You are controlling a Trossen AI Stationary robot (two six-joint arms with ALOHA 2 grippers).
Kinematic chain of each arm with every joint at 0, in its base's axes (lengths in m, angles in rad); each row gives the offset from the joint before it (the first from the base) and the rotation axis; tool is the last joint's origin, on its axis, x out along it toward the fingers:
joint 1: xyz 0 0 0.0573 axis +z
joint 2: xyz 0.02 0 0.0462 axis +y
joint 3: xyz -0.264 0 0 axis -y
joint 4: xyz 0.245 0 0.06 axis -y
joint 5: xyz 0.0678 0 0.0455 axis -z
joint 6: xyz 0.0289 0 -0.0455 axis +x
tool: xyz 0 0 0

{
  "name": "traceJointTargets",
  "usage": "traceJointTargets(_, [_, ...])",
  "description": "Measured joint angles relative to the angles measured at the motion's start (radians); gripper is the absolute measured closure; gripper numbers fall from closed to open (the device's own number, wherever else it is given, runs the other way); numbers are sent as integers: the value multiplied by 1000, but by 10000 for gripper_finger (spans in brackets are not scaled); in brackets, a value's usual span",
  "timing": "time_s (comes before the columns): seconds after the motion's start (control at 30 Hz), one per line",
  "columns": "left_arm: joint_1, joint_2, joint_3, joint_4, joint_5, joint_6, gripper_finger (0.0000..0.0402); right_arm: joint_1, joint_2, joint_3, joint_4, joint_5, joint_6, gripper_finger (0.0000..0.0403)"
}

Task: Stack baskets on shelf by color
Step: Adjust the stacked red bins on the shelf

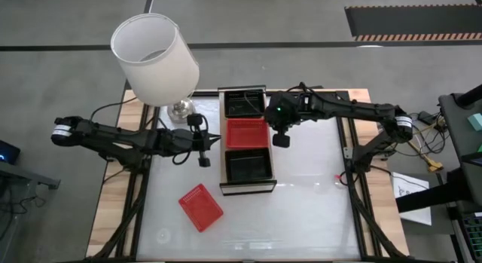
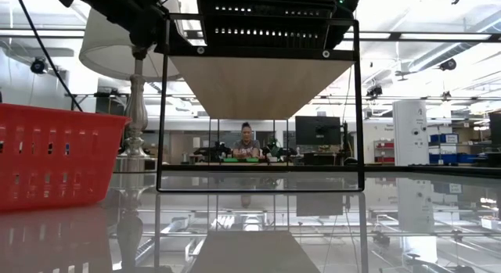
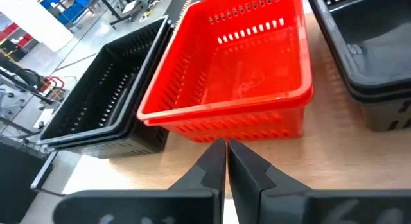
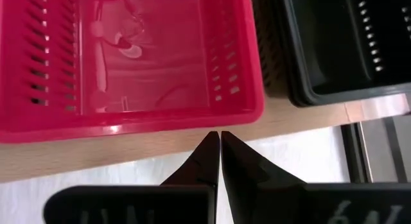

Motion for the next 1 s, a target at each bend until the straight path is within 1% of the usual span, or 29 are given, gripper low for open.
traceJointTargets(0.23, [3, 1, 0, 3, 50, -1, 402, 0, 0, 0, 25, 0, -16, 394])
traceJointTargets(0.63, [18, 8, 0, 25, 56, 13, 402, -1, 0, 0, 48, 1, -26, 394])
traceJointTargets(0.77, [19, 28, 0, 45, 92, 24, 402, -1, 0, 0, 48, 1, -26, 394])
traceJointTargets(1.0, [20, 75, 25, 45, 94, 51, 401, -1, 0, 0, 45, 3, -25, 394])
